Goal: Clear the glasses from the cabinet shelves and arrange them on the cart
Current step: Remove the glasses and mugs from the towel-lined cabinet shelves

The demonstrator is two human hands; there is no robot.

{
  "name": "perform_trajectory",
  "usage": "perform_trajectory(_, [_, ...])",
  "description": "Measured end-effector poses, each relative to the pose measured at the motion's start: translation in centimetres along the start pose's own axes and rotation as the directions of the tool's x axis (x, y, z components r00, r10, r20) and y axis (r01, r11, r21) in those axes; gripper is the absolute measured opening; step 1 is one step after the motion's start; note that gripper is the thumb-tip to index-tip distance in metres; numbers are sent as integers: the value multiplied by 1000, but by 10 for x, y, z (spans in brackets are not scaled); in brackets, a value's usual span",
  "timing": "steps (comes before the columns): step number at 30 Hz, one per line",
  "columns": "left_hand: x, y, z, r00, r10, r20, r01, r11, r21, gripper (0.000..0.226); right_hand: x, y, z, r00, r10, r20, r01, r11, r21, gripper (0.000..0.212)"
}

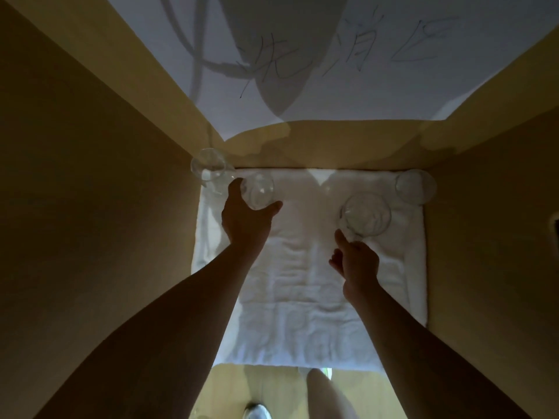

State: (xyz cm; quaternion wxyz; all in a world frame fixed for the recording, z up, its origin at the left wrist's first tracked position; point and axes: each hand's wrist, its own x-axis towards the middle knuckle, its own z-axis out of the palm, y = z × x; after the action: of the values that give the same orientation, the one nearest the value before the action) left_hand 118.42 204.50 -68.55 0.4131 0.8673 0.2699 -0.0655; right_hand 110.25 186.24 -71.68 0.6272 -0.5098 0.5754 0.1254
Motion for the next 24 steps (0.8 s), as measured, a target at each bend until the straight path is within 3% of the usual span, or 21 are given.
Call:
perform_trajectory(6, [-38, -1, -27, 996, 42, 74, -41, 999, -9, 89, -32, 12, -13, 998, -57, 29, 61, 988, -140, 36])
perform_trajectory(14, [-90, 24, -102, 980, 174, 92, -168, 983, -69, 78, -111, 2, -28, 962, -258, 89, 273, 931, -241, 41])
perform_trajectory(24, [-230, 48, -218, 963, 260, 76, -222, 919, -325, 85, -271, 2, -98, 887, -440, 140, 459, 871, -173, 46])
